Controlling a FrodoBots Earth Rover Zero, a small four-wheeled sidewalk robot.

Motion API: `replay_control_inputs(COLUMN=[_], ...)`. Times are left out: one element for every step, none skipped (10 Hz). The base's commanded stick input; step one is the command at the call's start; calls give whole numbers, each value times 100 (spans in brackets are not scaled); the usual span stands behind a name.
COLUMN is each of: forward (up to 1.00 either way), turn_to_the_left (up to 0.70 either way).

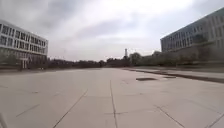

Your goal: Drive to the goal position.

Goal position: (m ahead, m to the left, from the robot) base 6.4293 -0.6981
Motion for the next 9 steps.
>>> replay_control_inputs(forward=[70, 70, 70, 70, 70, 70, 70, 70, 70], turn_to_the_left=[0, 0, 0, 0, 0, 0, 0, 0, 0])
